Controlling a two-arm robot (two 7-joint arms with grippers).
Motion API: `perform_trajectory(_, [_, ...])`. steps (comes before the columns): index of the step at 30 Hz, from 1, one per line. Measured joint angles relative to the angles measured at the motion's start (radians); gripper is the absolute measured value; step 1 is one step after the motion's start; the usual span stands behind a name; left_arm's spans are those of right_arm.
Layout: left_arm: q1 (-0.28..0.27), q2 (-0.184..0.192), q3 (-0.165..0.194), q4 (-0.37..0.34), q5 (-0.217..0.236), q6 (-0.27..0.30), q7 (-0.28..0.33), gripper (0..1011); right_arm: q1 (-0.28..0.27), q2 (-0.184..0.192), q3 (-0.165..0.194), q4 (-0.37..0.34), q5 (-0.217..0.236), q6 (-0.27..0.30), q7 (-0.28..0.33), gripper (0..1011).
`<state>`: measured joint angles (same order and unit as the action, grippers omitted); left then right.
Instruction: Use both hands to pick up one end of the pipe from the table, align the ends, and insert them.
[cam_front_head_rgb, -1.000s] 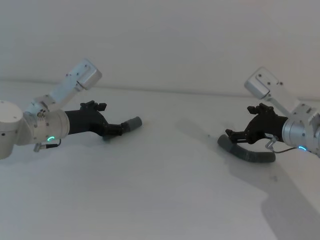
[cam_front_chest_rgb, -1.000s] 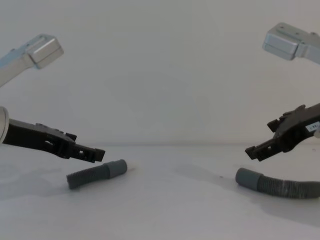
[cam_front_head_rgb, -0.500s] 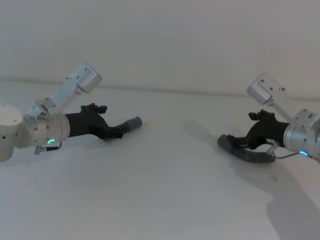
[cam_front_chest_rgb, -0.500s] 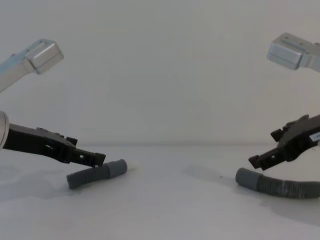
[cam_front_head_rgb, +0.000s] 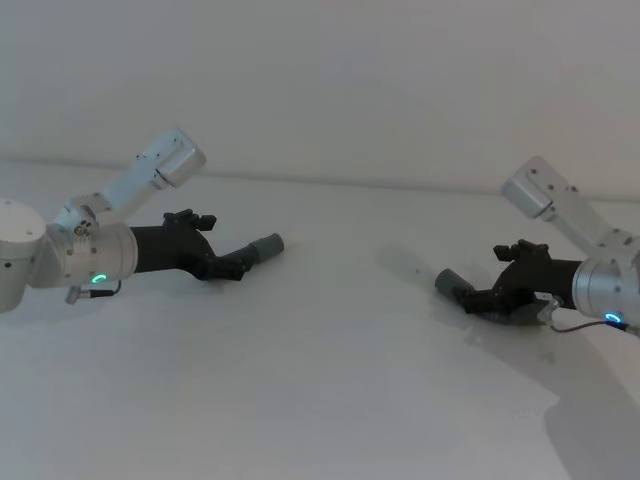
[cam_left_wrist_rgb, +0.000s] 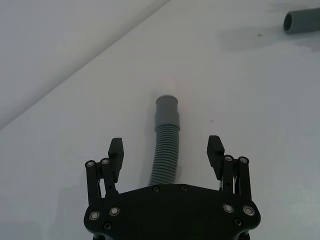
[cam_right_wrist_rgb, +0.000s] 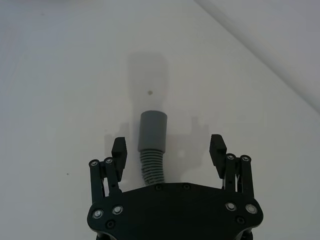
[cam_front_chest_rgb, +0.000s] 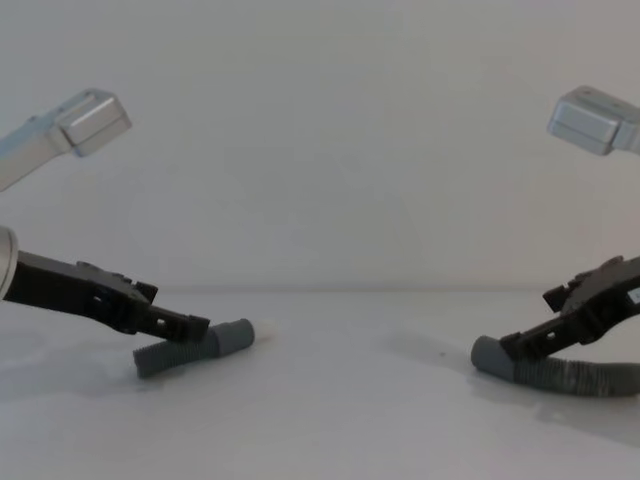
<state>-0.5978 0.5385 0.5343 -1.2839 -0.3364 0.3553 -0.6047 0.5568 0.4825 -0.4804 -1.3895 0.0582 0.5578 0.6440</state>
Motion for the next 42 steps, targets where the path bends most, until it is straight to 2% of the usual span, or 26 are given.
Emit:
perform_trajectory(11, [-0.050,-0.018,0.027,0.089,0.026,-0.037,-0.033,1001,0.002,0.012,0.008,0.009,0.037,0.011,0.035,1002])
perform_trajectory(28, [-0.100,-0.093,0.051,0.231,0.052,-0.137,-0.068,1001,-0.006,0.028,0.014,0.012,0.065,0.014,0.040,1001])
perform_trajectory(35, [-0.115,-0.111,0.061,0.263,0.055,-0.142,-0.088,1001,-0.006,0.032,0.014,0.017,0.074,0.019,0.038,1002])
perform_trajectory(42, [-0.116,-0.111,0.061,0.267,0.050,-0.113,-0.093,1001,-0.007,0.035,0.012,0.021,0.083,0.026,0.037,1001])
